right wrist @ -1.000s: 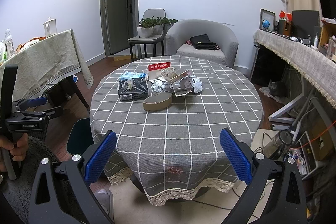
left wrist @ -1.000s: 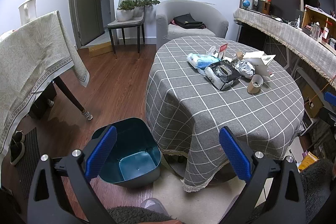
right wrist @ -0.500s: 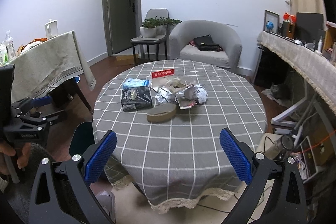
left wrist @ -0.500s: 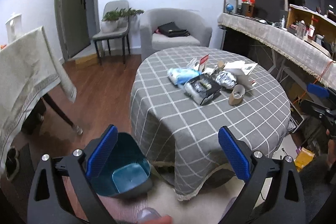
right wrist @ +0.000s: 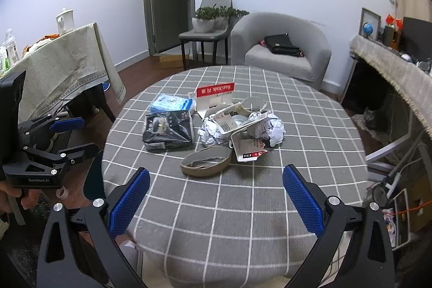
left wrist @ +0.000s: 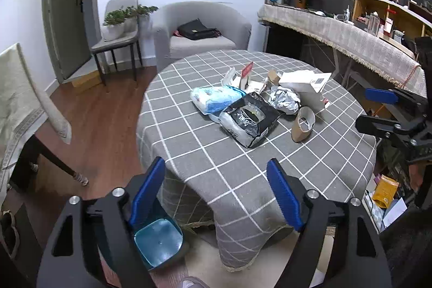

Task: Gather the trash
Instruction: 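Reach the left gripper to the black snack bag and close on it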

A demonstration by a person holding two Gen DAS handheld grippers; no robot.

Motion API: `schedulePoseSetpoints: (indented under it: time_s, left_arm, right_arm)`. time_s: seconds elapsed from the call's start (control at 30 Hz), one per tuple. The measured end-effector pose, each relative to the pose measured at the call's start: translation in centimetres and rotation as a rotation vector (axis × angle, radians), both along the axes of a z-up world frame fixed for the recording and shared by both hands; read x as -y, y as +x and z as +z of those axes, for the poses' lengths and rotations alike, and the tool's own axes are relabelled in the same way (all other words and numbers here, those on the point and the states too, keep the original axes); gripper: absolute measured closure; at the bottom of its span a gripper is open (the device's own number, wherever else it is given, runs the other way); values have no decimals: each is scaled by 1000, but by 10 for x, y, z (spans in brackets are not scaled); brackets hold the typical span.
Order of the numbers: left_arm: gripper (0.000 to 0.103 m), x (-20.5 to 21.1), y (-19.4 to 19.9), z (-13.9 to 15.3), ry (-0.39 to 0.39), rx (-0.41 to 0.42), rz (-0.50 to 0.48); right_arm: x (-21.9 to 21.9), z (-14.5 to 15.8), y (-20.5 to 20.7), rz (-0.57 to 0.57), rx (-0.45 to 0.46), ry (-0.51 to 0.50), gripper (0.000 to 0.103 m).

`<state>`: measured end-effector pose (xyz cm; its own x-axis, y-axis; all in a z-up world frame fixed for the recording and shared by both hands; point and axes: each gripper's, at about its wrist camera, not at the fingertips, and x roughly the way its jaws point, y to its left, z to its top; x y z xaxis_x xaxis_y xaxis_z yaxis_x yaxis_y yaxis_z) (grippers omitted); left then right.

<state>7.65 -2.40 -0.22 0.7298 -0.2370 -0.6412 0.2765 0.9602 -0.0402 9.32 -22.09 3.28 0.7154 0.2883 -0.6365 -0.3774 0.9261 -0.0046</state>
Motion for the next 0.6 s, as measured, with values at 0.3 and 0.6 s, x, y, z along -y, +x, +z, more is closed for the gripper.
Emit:
schedulePoseSetpoints:
  time_s: [0.3, 0.6]
  left_arm:
    - [17, 19, 32, -11, -28, -22, -78]
    - [17, 37, 62, -22, -8, -38, -110]
  right_arm:
    - [-2, -5, 25, 54, -33, 20, 4]
    - [-8, -7, 38, 78, -47, 11, 4]
